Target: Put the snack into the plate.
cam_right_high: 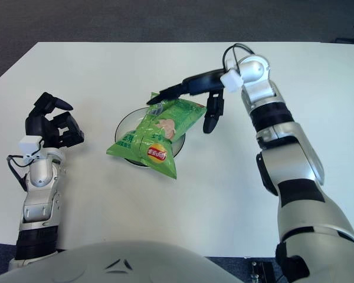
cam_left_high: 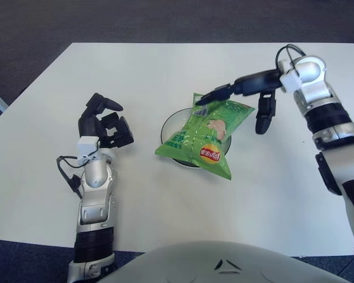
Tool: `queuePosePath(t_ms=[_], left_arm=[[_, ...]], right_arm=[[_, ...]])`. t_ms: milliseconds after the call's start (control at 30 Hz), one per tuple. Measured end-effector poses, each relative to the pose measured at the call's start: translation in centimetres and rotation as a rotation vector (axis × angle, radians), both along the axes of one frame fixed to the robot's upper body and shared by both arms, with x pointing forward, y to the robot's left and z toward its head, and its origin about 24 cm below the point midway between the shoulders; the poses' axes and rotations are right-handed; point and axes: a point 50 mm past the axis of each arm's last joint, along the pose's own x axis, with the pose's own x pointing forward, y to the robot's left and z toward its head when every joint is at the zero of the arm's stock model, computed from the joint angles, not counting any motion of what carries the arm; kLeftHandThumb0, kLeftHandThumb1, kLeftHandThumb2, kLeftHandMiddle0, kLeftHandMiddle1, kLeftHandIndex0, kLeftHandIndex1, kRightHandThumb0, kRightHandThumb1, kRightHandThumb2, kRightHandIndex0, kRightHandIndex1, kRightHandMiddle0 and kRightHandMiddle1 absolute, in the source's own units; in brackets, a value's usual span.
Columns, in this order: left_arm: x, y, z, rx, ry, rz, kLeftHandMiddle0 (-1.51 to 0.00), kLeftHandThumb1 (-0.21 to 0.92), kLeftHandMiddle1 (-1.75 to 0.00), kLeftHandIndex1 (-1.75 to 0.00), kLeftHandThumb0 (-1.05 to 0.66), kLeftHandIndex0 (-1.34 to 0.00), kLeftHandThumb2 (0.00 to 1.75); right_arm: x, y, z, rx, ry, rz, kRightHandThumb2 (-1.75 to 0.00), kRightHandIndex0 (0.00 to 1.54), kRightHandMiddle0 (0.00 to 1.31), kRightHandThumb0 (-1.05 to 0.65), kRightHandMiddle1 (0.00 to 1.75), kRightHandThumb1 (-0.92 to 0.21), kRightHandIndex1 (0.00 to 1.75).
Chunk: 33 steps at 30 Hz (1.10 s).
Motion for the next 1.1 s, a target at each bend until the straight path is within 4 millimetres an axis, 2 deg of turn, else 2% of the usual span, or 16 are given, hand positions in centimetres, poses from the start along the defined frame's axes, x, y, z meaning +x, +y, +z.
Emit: queuePosePath(t_ms=[167, 333, 467, 567, 733, 767, 800, 833, 900, 967, 1000, 1033, 1100], left_arm=[[0.0, 0.0, 0.0, -0.002, -0.002, -0.001, -1.35, 0.19, -1.75, -1.75, -0.53, -0.72, 1.47], [0.0, 0.0, 0.2, 0.0, -0.015, -0.002, -1.35, 0.19, -1.75, -1.75, -0.53, -0.72, 1.48], [0.0, 0.0, 0.3, 0.001, -0.022, -0.002, -1.35, 0.19, -1.75, -1.75, -0.53, -0.72, 1.48], [0.1, -0.1, 0.3, -0.003, -0.022, -0.005, -1.36, 0.19, -1.75, -1.75, -0.54, -0.72, 1.48], [0.1, -0.1, 0.1, -0.005, -0.016, -0.005, -1.35, 0.18, -1.75, -1.75, -0.54, -0.73, 1.49], [0.1, -0.1, 0.1, -0.005, -0.016, -0.004, -1.35, 0.17, -1.75, -1.75, -0.54, -0.73, 1.49], [0.1, -0.1, 0.1, -0.006, -0.015, -0.003, -1.35, 0.17, -1.75, -1.75, -0.54, -0.74, 1.5], [0.0, -0.1, 0.1, -0.006, -0.014, -0.002, -1.35, 0.17, -1.75, -1.75, -0.54, -0.74, 1.5], [0.0, -0.1, 0.0, -0.006, -0.014, -0.002, -1.35, 0.17, -1.75, -1.75, -0.54, -0.74, 1.5], [0.0, -0.1, 0.1, -0.003, -0.014, -0.001, -1.35, 0.17, -1.75, -1.75, -0.54, -0.74, 1.5], [0.0, -0.1, 0.1, -0.002, -0.014, 0.0, -1.35, 0.17, -1.75, -1.75, -0.54, -0.74, 1.5], [0.0, -0.1, 0.1, 0.0, -0.014, 0.001, -1.36, 0.17, -1.75, -1.75, -0.54, -0.74, 1.5], [0.0, -0.2, 0.1, 0.001, -0.014, 0.001, -1.36, 0.18, -1.75, -1.75, -0.54, -0.73, 1.49]], right_arm=[[0.9, -0.8, 0.6, 0.053, 0.049, -0.054, -0.36, 0.0, 0.0, -1.05, 0.0, -0.76, 0.0], [2.0, -1.8, 0.5, 0.192, 0.288, -0.109, -0.31, 0.0, 0.0, -1.05, 0.0, -0.85, 0.0], [2.6, -2.3, 0.3, 0.344, 0.459, -0.144, -0.3, 0.0, 0.0, -1.05, 0.0, -0.89, 0.0], [3.0, -3.1, 0.2, 0.524, 0.559, -0.202, -0.31, 0.0, 0.0, -1.05, 0.0, -0.91, 0.0], [3.5, -4.5, 0.2, 0.69, 0.627, -0.363, -0.31, 0.02, 0.01, -1.05, 0.01, -0.91, 0.01], [3.6, -4.7, 0.3, 0.704, 0.627, -0.382, -0.34, 0.04, 0.01, -1.02, 0.07, -0.88, 0.03], [3.5, -4.8, 0.4, 0.71, 0.622, -0.393, -0.42, 0.1, 0.01, -0.95, 0.24, -0.79, 0.14], [3.5, -5.0, 0.5, 0.718, 0.611, -0.41, -0.47, 0.1, 0.0, -0.92, 0.31, -0.75, 0.2], [3.5, -5.2, 0.8, 0.723, 0.587, -0.433, -0.67, 0.11, 0.0, -0.77, 0.6, -0.59, 0.47], [3.6, -5.5, 1.1, 0.723, 0.548, -0.48, -0.84, 0.12, 0.0, -0.63, 0.82, -0.5, 0.65], [3.7, -5.7, 1.2, 0.724, 0.536, -0.499, -0.94, 0.15, 0.0, -0.54, 0.98, -0.46, 0.75], [3.8, -5.9, 1.2, 0.733, 0.521, -0.529, -0.97, 0.16, 0.0, -0.51, 1.03, -0.45, 0.79], [4.0, -6.5, 0.9, 0.767, 0.495, -0.602, -1.1, 0.27, 0.04, -0.39, 1.28, -0.43, 0.98]])
